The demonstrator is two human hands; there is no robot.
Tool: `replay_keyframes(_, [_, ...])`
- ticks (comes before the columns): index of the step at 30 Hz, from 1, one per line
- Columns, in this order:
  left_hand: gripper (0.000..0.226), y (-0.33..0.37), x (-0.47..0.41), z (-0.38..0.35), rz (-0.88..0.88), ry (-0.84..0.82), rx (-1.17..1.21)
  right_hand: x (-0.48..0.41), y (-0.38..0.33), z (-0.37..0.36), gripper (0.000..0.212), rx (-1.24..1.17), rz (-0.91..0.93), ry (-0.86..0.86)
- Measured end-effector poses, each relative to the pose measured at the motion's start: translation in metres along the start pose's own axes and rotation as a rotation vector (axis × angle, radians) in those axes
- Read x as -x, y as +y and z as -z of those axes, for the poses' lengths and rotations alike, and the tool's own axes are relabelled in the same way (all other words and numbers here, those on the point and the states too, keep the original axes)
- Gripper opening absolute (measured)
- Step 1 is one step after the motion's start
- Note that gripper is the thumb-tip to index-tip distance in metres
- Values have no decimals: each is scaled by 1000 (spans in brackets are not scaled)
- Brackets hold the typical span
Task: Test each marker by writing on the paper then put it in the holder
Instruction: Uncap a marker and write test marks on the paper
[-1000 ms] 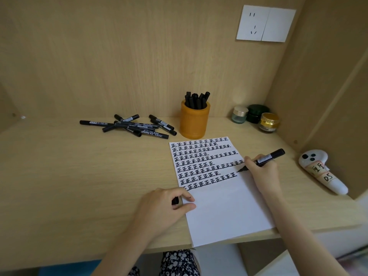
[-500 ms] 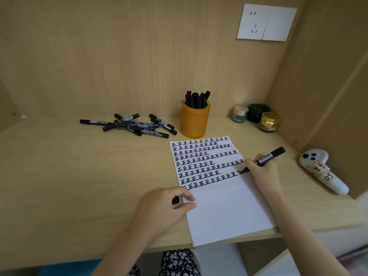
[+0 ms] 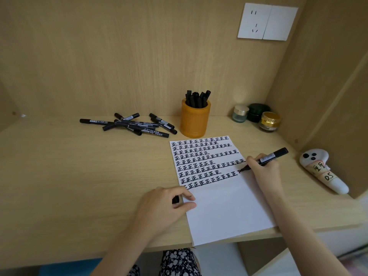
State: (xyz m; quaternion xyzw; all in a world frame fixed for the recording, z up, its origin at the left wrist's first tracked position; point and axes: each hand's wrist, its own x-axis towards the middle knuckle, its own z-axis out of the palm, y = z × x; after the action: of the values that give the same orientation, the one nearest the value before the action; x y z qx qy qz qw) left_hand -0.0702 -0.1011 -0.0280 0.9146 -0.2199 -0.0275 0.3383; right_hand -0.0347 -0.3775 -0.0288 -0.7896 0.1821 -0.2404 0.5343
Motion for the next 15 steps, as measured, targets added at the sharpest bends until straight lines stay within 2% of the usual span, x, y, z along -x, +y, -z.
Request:
replay_keyframes(5, [18, 2, 0, 1, 2, 3, -6, 0, 1, -1, 34, -8, -3, -30])
replay_keyframes(15, [18, 1, 0, 1, -7, 1, 1, 1, -1, -1, 24, 21, 2, -34])
